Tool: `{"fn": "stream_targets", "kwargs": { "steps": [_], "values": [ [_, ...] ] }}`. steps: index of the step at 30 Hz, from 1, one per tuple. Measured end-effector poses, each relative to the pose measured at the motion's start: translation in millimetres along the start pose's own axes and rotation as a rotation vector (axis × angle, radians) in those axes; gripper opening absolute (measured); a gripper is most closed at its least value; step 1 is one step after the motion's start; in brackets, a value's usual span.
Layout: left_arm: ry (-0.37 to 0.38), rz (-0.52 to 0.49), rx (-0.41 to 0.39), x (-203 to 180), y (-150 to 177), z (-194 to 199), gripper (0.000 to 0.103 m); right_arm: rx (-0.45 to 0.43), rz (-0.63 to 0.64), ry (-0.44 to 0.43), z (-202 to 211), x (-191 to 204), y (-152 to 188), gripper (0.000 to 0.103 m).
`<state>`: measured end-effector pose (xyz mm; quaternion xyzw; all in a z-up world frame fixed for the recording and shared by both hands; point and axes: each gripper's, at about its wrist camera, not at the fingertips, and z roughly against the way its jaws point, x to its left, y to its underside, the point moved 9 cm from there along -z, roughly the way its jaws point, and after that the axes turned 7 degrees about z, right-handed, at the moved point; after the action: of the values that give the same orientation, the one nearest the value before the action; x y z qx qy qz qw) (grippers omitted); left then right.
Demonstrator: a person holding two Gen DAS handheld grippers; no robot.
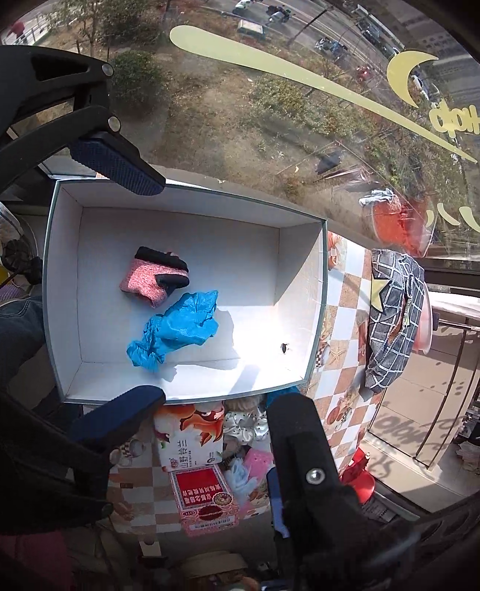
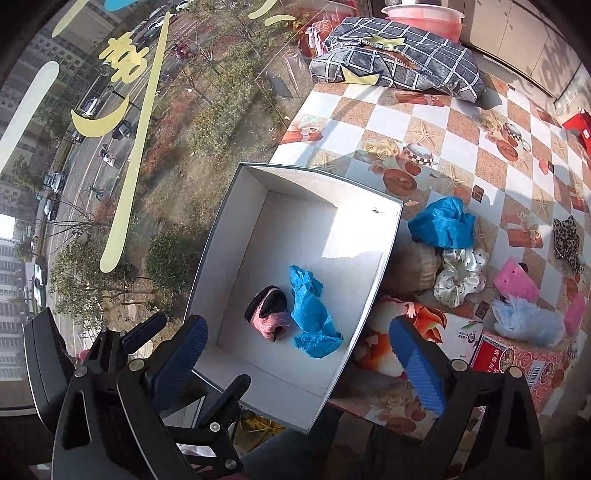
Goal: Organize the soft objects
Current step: 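Open both tools to drop the hat and blue cloth into the box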
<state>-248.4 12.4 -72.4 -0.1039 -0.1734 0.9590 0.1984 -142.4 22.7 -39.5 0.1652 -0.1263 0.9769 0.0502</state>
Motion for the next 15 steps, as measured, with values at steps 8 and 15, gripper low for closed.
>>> {"fn": "stream_targets", "kwargs": {
  "steps": [8, 15],
  "values": [
    [-0.002, -0.013, 0.012, -6, 3, 3, 0.103, -0.018, -0.034, 0.023, 11, -12, 6, 0.102],
    [0.016, -0.015, 0.027, -11, 8, 4, 0.103, -0.017, -0.034, 0.024, 12, -12, 14, 0.102]
  ]
}}
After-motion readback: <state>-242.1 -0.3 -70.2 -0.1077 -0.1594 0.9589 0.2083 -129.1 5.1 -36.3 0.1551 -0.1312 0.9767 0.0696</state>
